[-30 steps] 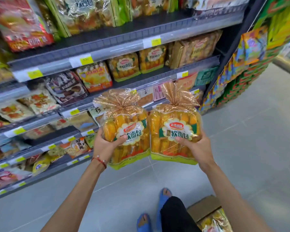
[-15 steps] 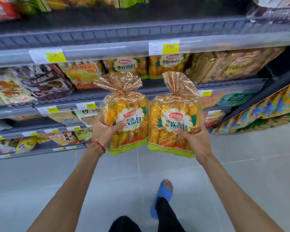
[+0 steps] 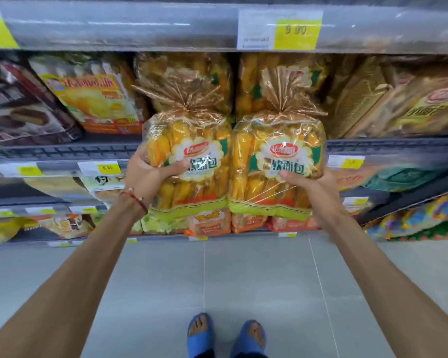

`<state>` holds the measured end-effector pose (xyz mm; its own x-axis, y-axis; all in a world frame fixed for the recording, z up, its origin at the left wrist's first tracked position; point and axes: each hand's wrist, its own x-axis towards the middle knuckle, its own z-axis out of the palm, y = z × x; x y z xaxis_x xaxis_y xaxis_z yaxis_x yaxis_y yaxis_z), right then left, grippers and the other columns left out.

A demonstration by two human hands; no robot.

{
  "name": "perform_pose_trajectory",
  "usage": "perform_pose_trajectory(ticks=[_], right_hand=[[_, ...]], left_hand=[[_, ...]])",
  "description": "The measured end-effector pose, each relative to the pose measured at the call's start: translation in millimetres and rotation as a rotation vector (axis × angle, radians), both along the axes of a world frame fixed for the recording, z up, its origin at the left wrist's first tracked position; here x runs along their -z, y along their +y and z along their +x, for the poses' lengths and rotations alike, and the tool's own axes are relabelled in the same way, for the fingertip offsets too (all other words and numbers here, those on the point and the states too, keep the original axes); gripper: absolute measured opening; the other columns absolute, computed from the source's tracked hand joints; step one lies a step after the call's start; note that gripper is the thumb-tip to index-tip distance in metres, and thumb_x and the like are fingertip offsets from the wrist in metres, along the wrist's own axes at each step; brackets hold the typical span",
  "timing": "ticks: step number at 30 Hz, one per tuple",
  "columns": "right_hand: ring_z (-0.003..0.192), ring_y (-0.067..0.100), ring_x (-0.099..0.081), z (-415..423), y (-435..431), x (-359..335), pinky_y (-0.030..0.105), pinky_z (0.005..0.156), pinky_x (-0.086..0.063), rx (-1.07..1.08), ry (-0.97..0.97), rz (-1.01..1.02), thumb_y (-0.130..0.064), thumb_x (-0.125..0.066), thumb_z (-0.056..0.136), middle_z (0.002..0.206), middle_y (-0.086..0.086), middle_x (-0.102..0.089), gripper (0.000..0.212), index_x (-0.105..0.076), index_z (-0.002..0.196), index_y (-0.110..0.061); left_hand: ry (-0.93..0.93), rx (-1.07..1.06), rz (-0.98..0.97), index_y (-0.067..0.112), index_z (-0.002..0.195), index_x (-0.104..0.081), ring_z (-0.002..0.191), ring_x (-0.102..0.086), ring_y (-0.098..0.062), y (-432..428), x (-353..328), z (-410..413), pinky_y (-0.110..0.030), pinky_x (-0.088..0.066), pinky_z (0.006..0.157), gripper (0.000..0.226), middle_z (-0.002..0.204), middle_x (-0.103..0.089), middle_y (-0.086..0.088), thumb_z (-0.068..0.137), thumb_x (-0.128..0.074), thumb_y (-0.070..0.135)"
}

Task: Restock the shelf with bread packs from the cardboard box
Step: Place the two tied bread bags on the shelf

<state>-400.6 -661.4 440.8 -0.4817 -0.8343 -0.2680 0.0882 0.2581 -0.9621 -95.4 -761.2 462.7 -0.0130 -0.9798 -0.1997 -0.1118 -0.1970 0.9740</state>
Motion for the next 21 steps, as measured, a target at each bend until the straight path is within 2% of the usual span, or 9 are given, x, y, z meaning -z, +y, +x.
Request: perform_pose_trajectory(ticks=[2, 4, 6, 9, 12, 14, 15, 18, 21], right_hand=[[0.097, 0.014, -0.077, -5.9, -13.2, 6.8, 0.030, 0.084, -0.059, -0.002, -0.001, -0.039, -0.016, -0.094, 0.065, 0.102, -0.005, -0.081, 0.054, -0.072, 0.114, -0.018], [0.093, 0.015, -0.078, -13.4, -26.0, 4.9, 0.031, 0.078, -0.061, 0.001, -0.038, -0.086, -0.017, -0.092, 0.062, 0.100, -0.003, -0.081, 0.059, -0.071, 0.117, -0.017], [0.092, 0.017, -0.078, -18.8, -40.4, -4.8, 0.038, 0.080, -0.063, 0.007, -0.068, -0.133, -0.018, -0.091, 0.061, 0.100, -0.002, -0.081, 0.062, -0.069, 0.119, -0.015], [0.094, 0.021, -0.078, -26.3, -58.7, -26.9, 0.043, 0.088, -0.062, -0.024, -0.057, -0.199, -0.016, -0.090, 0.063, 0.100, 0.000, -0.081, 0.056, -0.069, 0.114, -0.017], [0.093, 0.022, -0.078, -31.8, -68.8, -45.0, 0.046, 0.090, -0.061, -0.056, -0.015, -0.250, -0.014, -0.090, 0.062, 0.096, 0.000, -0.081, 0.043, -0.073, 0.101, -0.020], [0.090, 0.019, -0.078, -35.5, -71.7, -50.3, 0.045, 0.090, -0.061, -0.053, 0.024, -0.277, -0.011, -0.091, 0.065, 0.093, -0.001, -0.081, 0.038, -0.073, 0.098, -0.018], [0.088, 0.017, -0.078, -36.8, -72.5, -51.6, 0.042, 0.088, -0.061, -0.047, 0.036, -0.291, -0.010, -0.091, 0.066, 0.091, -0.002, -0.081, 0.038, -0.073, 0.099, -0.018], [0.087, 0.014, -0.078, -40.1, -76.3, -58.7, 0.040, 0.086, -0.060, -0.046, 0.050, -0.365, -0.015, -0.090, 0.063, 0.089, -0.004, -0.081, 0.041, -0.072, 0.100, -0.016], [0.095, 0.019, -0.078, -49.5, -87.1, -68.7, 0.040, 0.091, -0.059, -0.063, 0.126, -0.439, -0.020, -0.091, 0.063, 0.099, 0.001, -0.081, 0.044, -0.076, 0.103, -0.013]], left_hand=[[0.024, 0.038, -0.031, 0.011, 0.108, -0.066, 0.075, -0.074, -0.013, -12.9, 0.7, 1.0, -0.025, -0.057, 0.059, 0.055, 0.085, -0.075, 0.003, 0.059, -0.091, 0.013], [0.066, 0.056, -0.054, 0.009, 0.109, -0.066, 0.074, -0.074, -0.013, -25.4, -0.8, 1.8, -0.025, -0.057, 0.060, 0.054, 0.087, -0.075, 0.000, 0.060, -0.089, 0.009], [0.092, 0.068, -0.074, 0.010, 0.099, -0.067, 0.068, -0.073, -0.011, -37.0, -10.3, 0.1, -0.024, -0.056, 0.058, 0.042, 0.081, -0.076, 0.003, 0.062, -0.087, 0.006], [0.107, 0.107, -0.127, 0.014, 0.081, -0.070, 0.058, -0.070, -0.010, -54.0, -31.6, -6.5, -0.022, -0.054, 0.052, 0.025, 0.071, -0.074, 0.003, 0.063, -0.086, 0.007], [0.117, 0.093, -0.121, 0.005, 0.080, -0.071, 0.051, -0.065, -0.015, -67.1, -43.4, -5.6, -0.025, -0.053, 0.055, 0.035, 0.069, -0.072, -0.003, 0.057, -0.091, 0.020], [0.131, 0.100, -0.094, -0.001, 0.088, -0.069, 0.055, -0.061, -0.018, -71.1, -46.6, -5.9, -0.030, -0.051, 0.060, 0.057, 0.078, -0.068, -0.011, 0.048, -0.095, 0.029], [0.149, 0.101, -0.097, 0.000, 0.091, -0.068, 0.055, -0.061, -0.018, -71.8, -48.5, -7.0, -0.030, -0.051, 0.060, 0.060, 0.080, -0.068, -0.011, 0.046, -0.095, 0.030], [0.234, 0.083, -0.195, 0.006, 0.091, -0.075, 0.071, -0.073, -0.018, -76.2, -57.0, -15.3, -0.034, -0.058, 0.070, 0.050, 0.084, -0.077, -0.005, 0.045, -0.092, 0.019], [0.255, 0.093, -0.327, 0.007, 0.088, -0.073, 0.074, -0.075, -0.011, -84.8, -65.4, -23.2, -0.023, -0.057, 0.066, 0.045, 0.080, -0.077, 0.002, 0.047, -0.088, 0.017]])
